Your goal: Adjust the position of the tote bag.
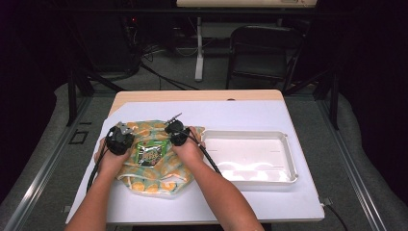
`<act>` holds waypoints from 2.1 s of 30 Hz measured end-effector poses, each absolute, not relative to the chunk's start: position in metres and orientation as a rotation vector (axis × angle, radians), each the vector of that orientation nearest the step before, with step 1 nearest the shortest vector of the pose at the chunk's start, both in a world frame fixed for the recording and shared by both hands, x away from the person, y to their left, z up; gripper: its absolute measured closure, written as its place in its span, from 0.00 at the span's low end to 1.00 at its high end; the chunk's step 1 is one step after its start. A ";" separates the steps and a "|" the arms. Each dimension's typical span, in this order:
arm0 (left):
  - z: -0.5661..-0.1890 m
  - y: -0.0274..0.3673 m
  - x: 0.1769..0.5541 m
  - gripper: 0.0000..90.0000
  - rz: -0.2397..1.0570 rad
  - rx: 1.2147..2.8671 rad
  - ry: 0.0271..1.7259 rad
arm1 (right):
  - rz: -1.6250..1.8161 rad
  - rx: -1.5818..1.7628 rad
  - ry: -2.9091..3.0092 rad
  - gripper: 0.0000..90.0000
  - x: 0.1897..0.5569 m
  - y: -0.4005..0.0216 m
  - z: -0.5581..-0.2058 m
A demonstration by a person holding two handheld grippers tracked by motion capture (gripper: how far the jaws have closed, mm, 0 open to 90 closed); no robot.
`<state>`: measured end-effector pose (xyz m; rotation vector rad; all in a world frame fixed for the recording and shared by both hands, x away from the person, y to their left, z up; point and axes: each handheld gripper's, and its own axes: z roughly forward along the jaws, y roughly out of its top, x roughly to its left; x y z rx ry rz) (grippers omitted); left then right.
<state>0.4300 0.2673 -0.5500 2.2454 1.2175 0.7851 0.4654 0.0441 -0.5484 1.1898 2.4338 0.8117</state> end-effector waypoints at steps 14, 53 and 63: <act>-0.556 0.266 0.432 1.00 0.772 2.262 1.249 | 1.078 1.091 2.452 0.82 0.436 0.032 -0.505; -0.557 0.266 0.432 1.00 0.759 2.257 1.258 | 0.985 0.975 2.464 0.69 0.431 0.035 -0.510; -0.557 0.265 0.432 1.00 0.765 2.254 1.255 | 0.828 0.967 2.446 0.76 0.437 0.044 -0.534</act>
